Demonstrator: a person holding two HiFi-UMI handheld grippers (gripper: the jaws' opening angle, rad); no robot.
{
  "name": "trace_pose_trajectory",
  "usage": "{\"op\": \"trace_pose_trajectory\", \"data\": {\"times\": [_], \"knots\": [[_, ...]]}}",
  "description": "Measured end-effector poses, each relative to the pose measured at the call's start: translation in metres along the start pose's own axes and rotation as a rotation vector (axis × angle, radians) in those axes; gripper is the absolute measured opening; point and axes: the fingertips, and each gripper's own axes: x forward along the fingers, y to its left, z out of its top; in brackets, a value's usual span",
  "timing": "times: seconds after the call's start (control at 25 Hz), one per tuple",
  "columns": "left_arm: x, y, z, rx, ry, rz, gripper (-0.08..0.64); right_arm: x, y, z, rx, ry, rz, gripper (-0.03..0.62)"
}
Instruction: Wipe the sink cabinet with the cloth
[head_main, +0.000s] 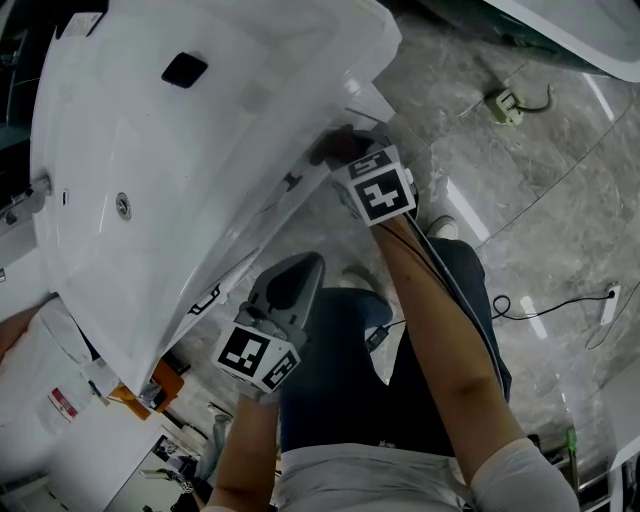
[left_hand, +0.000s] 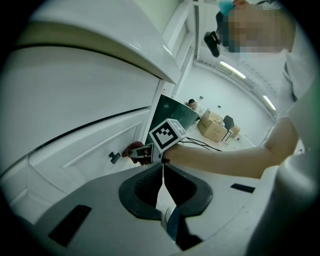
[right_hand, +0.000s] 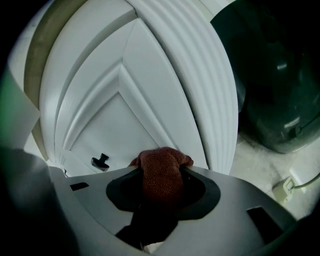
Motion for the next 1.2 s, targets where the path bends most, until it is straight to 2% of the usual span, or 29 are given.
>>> {"op": "trace_pose_trajectory", "data": {"times": [0.28,0.64,1.2], "knots": [[-0.008,0.009,-0.014,-0.006,0.003,0.009,0.014,0.006,-0.006,-0.007,-0.016,-0.006,-0.034,0.156],[-0.019,0.011,-0.025,-0.005,-0.011,-0.003,0.014,0.009,0.008,-0.009,-0.052,-0.073,-0.041,0.155],[-0.06,0.036,-0.06,-0.015,-0.017,-0.029,0.014,0.026,0.082,-0.032,-0.145,-0.178,0.034,0.155]]}}
